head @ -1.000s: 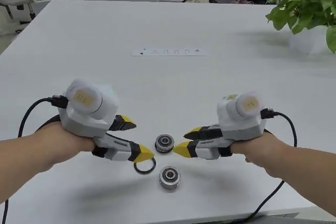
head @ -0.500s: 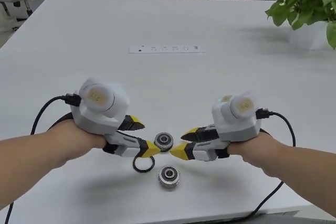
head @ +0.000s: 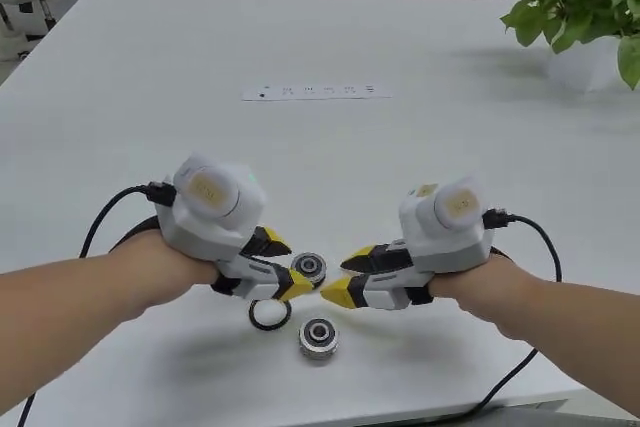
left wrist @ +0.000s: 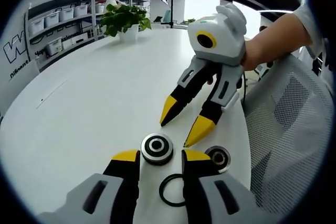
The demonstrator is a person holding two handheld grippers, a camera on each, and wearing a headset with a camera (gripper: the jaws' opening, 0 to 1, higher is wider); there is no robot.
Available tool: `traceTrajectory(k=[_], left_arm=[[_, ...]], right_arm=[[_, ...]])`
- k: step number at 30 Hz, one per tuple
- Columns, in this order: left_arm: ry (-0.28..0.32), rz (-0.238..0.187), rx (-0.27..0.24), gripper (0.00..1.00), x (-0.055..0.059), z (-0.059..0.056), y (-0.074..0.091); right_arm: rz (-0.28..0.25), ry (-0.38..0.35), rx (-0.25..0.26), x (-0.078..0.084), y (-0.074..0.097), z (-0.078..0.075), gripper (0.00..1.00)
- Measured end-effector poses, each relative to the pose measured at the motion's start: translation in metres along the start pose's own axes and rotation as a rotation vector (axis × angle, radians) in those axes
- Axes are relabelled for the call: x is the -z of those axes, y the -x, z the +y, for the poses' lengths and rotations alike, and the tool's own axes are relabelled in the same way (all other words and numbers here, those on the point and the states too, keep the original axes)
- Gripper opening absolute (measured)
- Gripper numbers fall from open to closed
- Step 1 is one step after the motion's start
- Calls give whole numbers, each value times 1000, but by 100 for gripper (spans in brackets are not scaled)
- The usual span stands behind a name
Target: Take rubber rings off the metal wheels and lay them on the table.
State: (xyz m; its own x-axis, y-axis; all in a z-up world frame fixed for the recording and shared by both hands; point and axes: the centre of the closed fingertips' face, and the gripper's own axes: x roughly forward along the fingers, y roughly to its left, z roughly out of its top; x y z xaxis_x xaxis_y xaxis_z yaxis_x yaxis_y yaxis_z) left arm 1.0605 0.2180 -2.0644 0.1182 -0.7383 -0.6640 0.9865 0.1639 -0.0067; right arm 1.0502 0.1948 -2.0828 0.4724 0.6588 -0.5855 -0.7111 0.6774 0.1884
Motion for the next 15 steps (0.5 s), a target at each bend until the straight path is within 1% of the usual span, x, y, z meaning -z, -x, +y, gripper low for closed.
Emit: traceTrajectory(k=[6, 9, 13, 15], left_arm=[[-29, 13, 3, 24, -2, 1, -5], [-33, 22, 8, 19, -1, 0, -6], [-32, 20, 8, 18, -2, 1, -8], [-41, 21, 5, 17, -3, 1, -9]], right_arm=[[0, -3, 3, 0, 1, -1, 30], [0, -2, 3, 1, 1, 0, 30], [0, -3, 3, 1, 0, 0, 30], [1, -3, 3, 2, 0, 0, 30]])
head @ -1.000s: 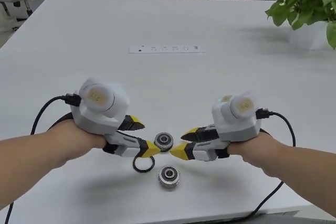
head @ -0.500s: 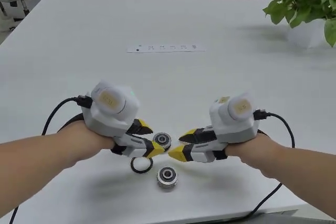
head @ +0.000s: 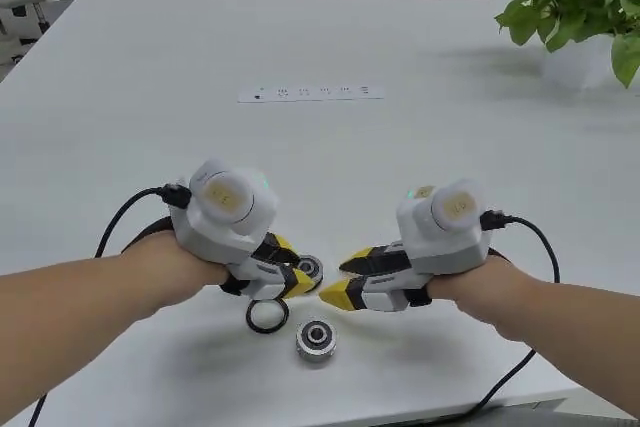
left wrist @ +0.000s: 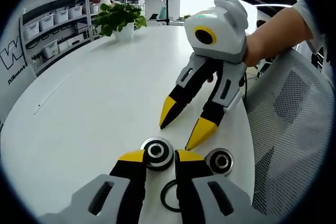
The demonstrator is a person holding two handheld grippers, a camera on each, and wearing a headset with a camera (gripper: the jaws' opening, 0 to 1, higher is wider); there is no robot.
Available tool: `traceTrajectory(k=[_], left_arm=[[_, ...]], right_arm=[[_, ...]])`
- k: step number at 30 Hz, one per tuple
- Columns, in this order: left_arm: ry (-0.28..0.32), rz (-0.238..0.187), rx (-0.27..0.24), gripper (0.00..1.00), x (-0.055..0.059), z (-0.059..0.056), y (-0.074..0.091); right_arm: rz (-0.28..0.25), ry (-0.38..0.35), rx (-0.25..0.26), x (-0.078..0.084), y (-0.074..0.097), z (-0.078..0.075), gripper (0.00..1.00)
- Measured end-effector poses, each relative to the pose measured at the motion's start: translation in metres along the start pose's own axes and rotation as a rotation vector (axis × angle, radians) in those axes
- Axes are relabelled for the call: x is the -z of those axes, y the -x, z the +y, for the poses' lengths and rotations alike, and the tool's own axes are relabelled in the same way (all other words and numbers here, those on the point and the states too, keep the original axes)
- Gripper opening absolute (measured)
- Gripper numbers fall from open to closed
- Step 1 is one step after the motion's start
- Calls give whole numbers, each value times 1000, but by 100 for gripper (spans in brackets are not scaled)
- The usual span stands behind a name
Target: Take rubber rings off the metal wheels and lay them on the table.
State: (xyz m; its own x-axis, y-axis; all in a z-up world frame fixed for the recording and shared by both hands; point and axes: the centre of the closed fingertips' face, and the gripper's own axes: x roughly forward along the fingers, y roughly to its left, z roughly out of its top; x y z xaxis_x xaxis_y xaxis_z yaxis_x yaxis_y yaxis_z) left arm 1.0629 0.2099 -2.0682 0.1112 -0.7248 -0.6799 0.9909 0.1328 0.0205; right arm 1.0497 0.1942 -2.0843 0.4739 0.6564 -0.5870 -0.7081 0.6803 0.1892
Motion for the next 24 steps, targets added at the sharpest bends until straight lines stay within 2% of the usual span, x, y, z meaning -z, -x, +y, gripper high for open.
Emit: traceTrajectory(k=[11, 16, 24], left_arm=[[14, 2, -13, 14, -1, 3, -3], [65, -13, -19, 10, -1, 8, -2], [47, -8, -21, 9, -1, 6, -2]], right_arm=[[-2, 5, -2, -1, -1, 1, 30], [-2, 7, -3, -1, -1, 2, 30], [-5, 9, -2, -3, -2, 2, 30]])
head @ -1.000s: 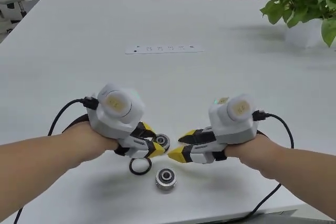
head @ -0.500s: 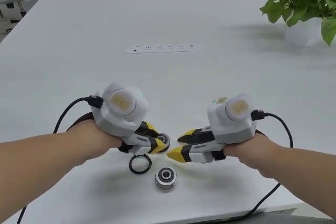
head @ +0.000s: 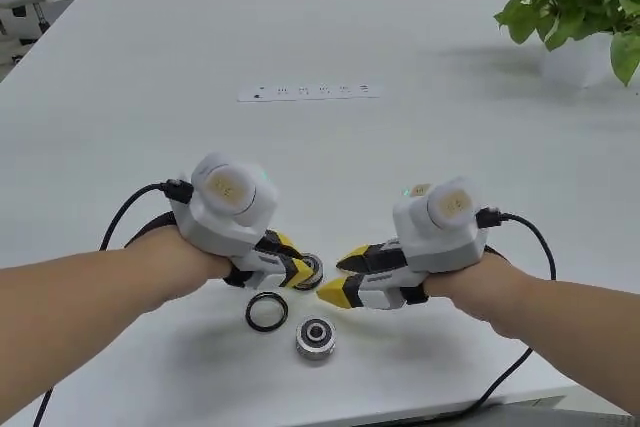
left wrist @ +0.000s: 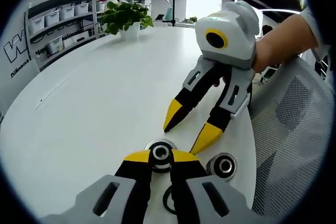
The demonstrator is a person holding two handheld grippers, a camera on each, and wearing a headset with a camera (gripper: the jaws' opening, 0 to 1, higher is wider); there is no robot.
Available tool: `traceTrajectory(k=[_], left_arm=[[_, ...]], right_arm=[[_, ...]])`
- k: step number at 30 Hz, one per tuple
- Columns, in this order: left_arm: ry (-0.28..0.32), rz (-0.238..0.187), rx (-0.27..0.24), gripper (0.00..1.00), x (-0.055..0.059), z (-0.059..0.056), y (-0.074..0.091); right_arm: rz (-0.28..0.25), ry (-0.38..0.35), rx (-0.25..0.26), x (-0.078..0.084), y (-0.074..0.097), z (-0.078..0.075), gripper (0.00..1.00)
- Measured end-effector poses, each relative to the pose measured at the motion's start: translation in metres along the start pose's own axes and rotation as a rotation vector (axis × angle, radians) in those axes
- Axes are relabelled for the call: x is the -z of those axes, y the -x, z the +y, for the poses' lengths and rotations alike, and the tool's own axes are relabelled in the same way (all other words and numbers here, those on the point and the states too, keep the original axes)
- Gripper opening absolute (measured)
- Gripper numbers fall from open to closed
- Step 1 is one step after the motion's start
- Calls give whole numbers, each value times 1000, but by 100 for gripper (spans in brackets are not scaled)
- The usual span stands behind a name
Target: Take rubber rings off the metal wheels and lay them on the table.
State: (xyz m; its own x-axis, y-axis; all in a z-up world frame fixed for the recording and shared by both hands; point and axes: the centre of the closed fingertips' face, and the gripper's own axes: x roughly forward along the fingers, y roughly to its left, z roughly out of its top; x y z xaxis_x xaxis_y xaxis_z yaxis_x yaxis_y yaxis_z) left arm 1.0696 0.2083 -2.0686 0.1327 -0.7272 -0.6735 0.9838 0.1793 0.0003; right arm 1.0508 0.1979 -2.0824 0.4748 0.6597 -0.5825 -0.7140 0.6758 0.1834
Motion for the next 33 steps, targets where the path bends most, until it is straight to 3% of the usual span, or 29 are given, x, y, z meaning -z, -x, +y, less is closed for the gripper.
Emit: traceTrajectory(k=[9, 14, 33], left_arm=[[-37, 7, -14, 8, 0, -1, 0], [-48, 8, -20, 8, 0, 0, 0], [-28, 16, -31, 8, 0, 0, 0]], right_arm=[[7, 21, -14, -5, -8, 5, 30], [11, 27, 2, -7, -12, 2, 29], [25, 65, 32, -5, -15, 1, 20]])
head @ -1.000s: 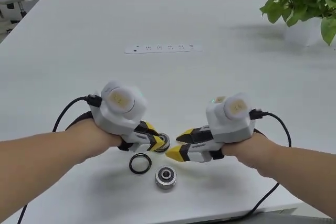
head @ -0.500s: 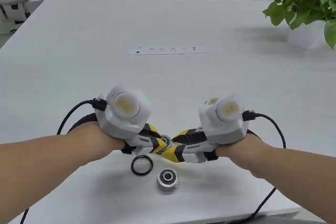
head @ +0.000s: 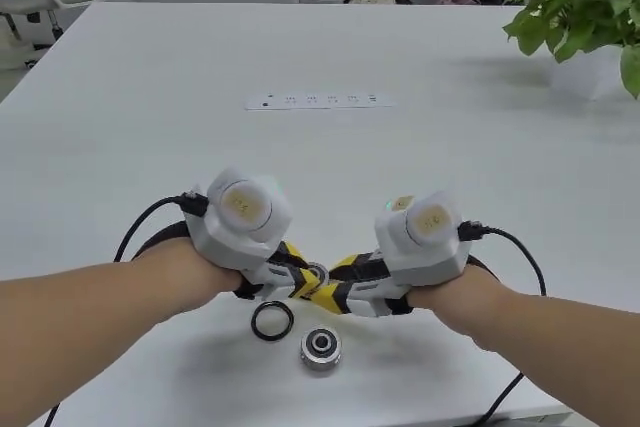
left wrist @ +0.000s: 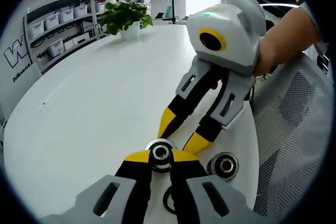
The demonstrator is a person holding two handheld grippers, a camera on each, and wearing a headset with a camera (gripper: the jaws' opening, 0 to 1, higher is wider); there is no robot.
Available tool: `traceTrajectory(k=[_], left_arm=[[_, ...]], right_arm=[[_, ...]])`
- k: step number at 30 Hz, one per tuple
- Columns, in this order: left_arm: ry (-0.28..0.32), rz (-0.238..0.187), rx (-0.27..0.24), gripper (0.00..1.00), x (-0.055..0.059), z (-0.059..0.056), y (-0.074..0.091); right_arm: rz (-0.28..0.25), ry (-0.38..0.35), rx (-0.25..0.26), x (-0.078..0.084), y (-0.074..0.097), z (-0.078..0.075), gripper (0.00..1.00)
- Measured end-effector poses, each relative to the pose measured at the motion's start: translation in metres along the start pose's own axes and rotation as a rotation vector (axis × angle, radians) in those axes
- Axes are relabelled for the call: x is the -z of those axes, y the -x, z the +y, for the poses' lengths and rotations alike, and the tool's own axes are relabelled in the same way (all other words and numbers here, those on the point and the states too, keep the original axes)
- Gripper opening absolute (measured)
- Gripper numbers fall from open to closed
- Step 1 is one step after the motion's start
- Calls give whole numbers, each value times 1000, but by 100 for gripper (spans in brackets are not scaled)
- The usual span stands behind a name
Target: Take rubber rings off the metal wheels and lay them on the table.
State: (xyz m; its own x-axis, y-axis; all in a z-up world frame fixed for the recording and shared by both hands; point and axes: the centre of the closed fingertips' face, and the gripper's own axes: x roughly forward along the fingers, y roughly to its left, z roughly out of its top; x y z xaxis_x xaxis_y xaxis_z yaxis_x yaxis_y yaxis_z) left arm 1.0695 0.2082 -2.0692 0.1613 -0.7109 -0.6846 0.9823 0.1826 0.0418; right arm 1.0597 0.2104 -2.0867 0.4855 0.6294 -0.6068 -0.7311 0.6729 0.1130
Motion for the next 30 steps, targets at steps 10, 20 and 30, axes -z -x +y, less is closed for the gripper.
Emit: traceTrajectory(k=[10, 20, 30], left_arm=[[8, 1, -3, 8, 0, 0, 0], [2, 8, -7, 8, 0, -1, 0], [-2, 13, -11, 8, 0, -1, 0]], right_arm=[[-1, -29, -1, 4, 4, -1, 14], [2, -60, -3, 6, 6, -1, 8], [-1, -122, -6, 7, 6, -3, 1]])
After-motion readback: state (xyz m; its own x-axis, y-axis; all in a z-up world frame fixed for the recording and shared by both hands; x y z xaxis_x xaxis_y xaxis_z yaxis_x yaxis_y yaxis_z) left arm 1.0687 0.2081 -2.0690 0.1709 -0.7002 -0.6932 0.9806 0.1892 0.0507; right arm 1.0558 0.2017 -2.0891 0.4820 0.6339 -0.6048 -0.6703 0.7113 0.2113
